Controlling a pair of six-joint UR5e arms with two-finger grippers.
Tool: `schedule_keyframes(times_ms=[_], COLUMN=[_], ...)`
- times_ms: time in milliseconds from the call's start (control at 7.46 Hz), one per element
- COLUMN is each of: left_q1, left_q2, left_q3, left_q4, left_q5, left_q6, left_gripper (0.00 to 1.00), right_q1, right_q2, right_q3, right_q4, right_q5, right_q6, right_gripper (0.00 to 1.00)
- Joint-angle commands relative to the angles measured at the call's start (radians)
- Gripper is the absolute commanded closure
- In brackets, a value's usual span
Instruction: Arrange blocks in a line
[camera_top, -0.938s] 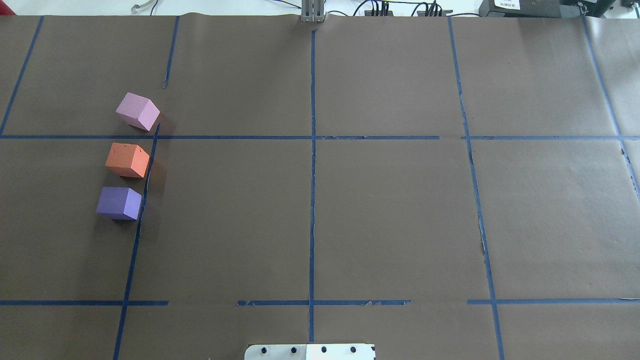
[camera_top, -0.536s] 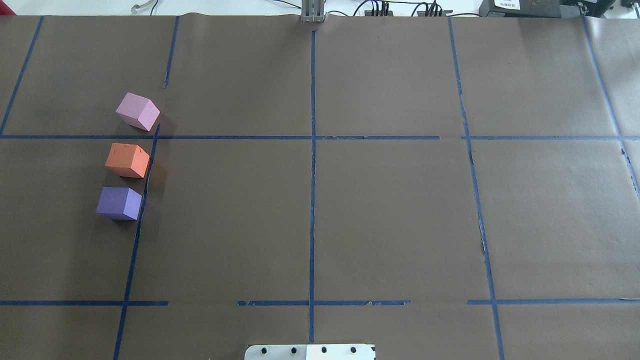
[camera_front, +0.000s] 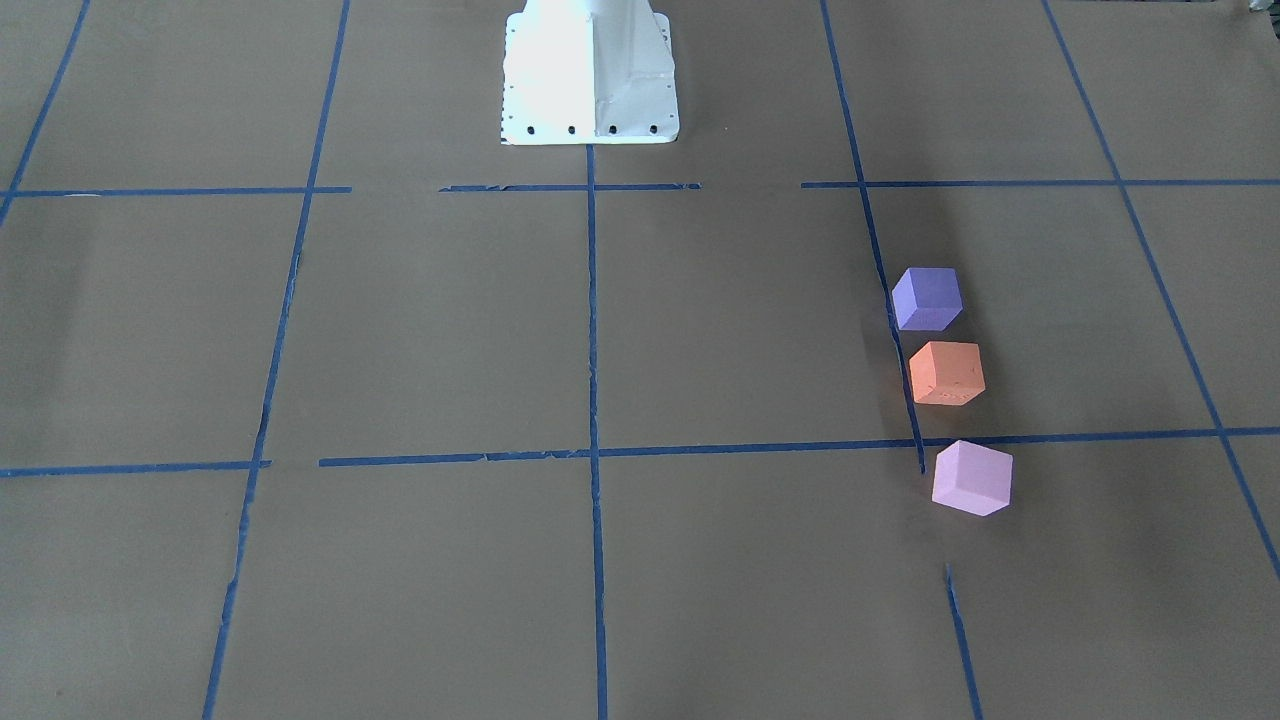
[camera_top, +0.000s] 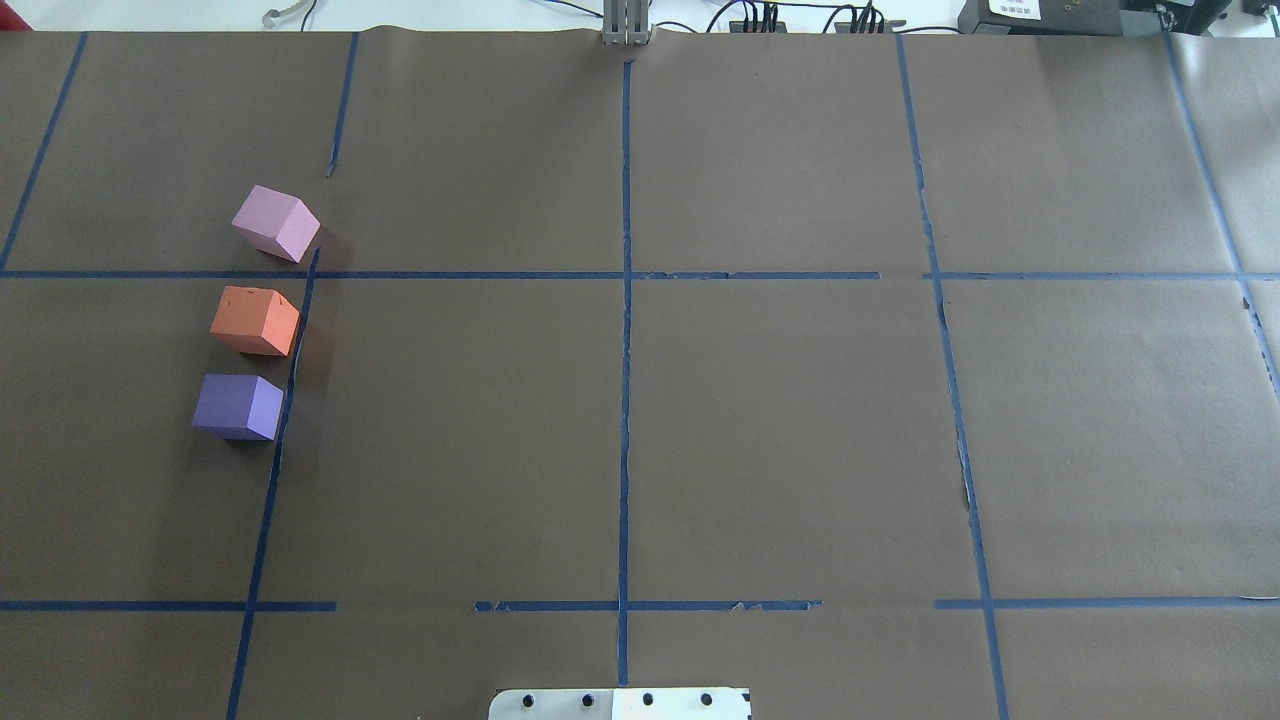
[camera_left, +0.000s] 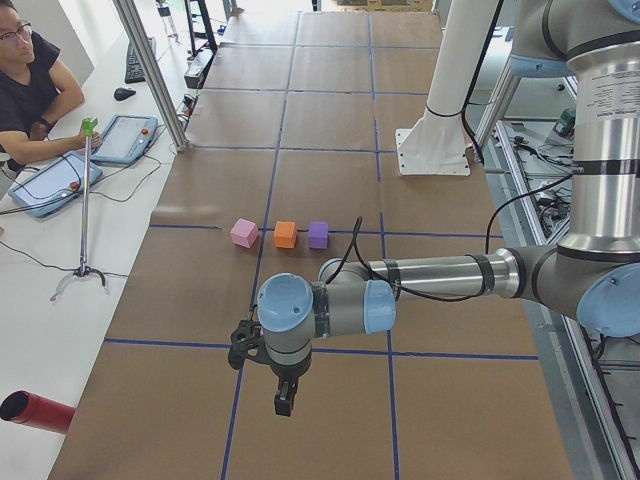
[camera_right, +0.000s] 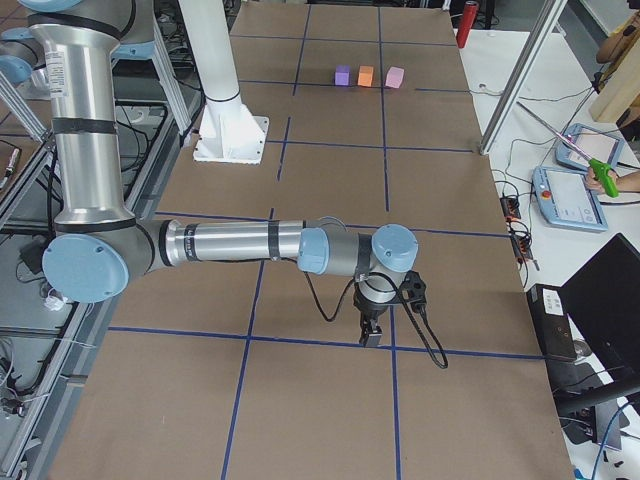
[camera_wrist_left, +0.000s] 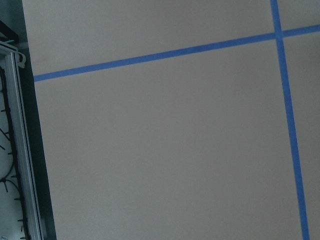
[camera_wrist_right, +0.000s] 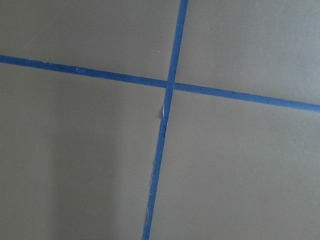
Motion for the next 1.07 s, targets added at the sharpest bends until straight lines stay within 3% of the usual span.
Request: schedule_keyframes(times_ms=[0,402,938], left_q1=[0.032,0.101,0.110], left_q2=[-0.006,-0.006,-0.003], left_q3=[-0.034,-0.051,-0.057], left_q4=[0.045,0.076,0.078], left_q5=[-0.001,-0.001,-0.002], left_q6=[-0.031,-0.063,-0.095], left_gripper=[0.00,0.00,0.00], right_q1=[0.000,0.000,-0.002], right_q2=[0.001,0.000,0.000], right_q3=[0.000,0.000,0.000], right_q4=[0.000,0.000,0.000], right_q5=[0.000,0.000,0.000], right_q6=[0.000,0.000,0.000], right_gripper=[0.00,0.00,0.00])
